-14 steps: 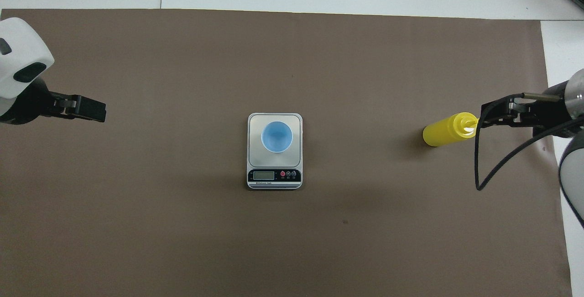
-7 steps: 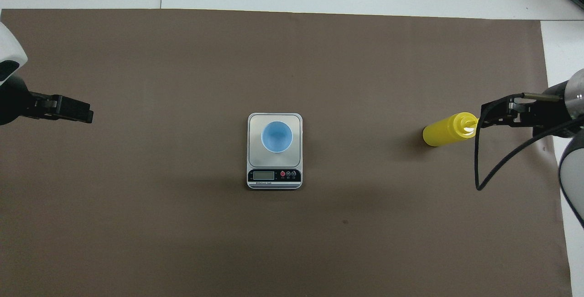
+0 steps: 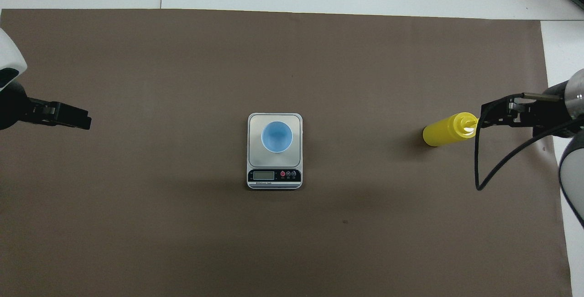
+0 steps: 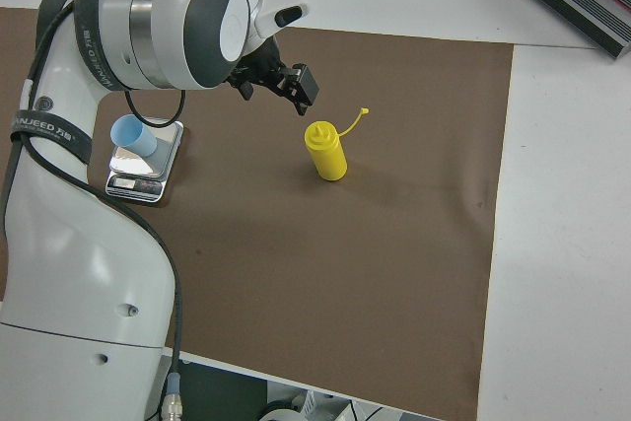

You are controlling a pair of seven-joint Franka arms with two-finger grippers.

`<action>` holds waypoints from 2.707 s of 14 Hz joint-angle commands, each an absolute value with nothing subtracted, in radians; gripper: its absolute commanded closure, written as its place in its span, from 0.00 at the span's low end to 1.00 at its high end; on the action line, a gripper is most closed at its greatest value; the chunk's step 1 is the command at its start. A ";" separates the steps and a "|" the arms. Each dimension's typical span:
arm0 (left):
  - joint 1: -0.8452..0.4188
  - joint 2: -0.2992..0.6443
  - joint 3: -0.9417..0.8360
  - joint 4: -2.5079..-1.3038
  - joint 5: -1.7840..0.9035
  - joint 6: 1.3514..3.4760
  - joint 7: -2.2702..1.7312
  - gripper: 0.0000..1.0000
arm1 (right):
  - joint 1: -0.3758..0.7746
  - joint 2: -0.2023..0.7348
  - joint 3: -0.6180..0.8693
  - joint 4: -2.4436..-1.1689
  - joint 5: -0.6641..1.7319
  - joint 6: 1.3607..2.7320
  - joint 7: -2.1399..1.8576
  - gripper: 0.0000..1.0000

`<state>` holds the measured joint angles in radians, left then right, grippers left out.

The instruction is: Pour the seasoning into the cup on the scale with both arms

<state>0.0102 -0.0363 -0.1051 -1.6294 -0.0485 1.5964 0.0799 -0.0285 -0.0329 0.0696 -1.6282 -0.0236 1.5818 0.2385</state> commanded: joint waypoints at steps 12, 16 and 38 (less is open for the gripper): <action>0.025 -0.063 -0.109 -1.652 -0.066 1.623 0.041 0.00 | -0.081 -0.049 0.072 -1.657 0.027 1.664 0.282 0.00; 0.025 -0.063 -0.110 -1.654 -0.063 1.614 0.048 0.00 | -0.179 -0.019 0.072 -1.660 0.184 1.669 0.581 0.00; 0.025 -0.071 -0.112 -1.643 -0.038 1.588 0.043 0.00 | -0.449 0.545 0.058 -1.361 0.431 1.534 0.792 0.00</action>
<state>0.0177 -0.0503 -0.1089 -1.6264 -0.0464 1.5973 0.0482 -0.4361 0.5086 0.0519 -1.4180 0.3892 1.5686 0.7702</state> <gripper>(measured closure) 0.000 0.000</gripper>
